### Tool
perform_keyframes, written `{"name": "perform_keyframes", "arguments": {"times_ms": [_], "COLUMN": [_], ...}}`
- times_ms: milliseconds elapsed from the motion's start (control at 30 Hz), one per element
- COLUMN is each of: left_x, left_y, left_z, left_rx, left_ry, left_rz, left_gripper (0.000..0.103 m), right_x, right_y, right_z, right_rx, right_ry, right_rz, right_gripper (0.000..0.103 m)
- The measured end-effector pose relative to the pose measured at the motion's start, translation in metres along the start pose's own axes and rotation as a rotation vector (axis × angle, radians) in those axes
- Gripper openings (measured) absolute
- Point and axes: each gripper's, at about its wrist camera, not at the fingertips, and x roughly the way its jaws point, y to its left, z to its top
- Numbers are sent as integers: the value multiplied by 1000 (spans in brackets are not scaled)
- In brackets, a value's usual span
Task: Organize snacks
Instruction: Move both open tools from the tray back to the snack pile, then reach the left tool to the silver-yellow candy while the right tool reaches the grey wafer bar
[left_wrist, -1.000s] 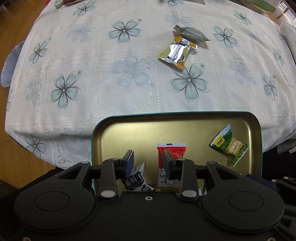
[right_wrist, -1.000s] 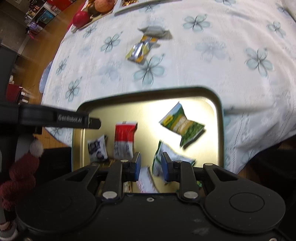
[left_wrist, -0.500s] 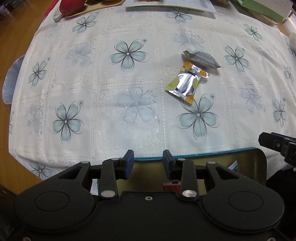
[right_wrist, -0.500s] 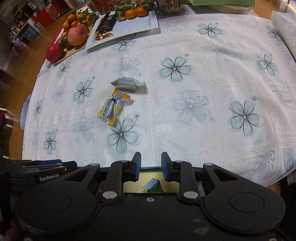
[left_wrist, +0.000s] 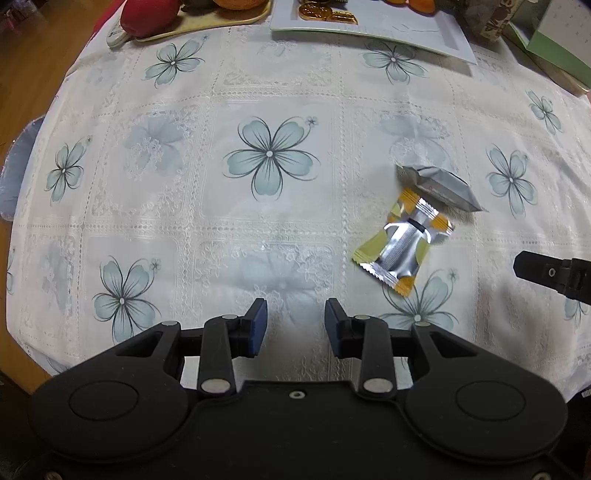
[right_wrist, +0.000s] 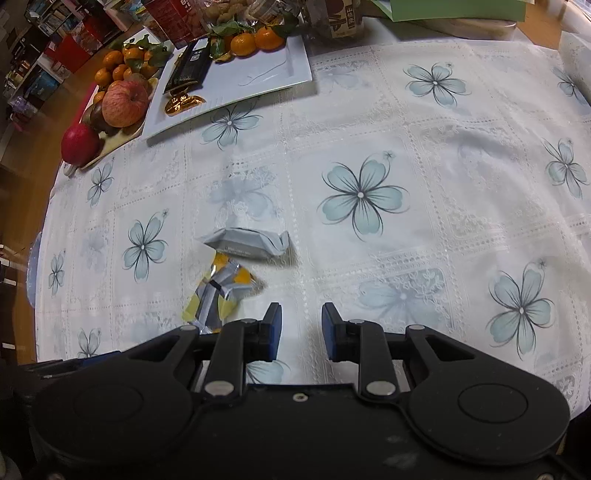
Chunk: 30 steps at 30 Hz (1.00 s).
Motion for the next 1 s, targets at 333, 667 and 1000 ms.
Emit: {"name": "perform_keyframes", "arguments": {"times_ms": [333, 667, 1000], "left_x": [14, 12, 12], "left_y": [3, -6, -9], "left_z": [16, 14, 11], "left_rx": [-6, 20, 15], "left_ry": [1, 11, 28], "left_rz": [5, -54, -83], "left_gripper": [43, 43, 43], "right_x": [25, 59, 60], "right_y": [24, 28, 31], "right_z": [27, 34, 55], "right_rx": [-51, -30, 20], "right_ry": [13, 68, 11], "right_rz": [-18, -37, -37], "right_gripper": [27, 27, 28]}}
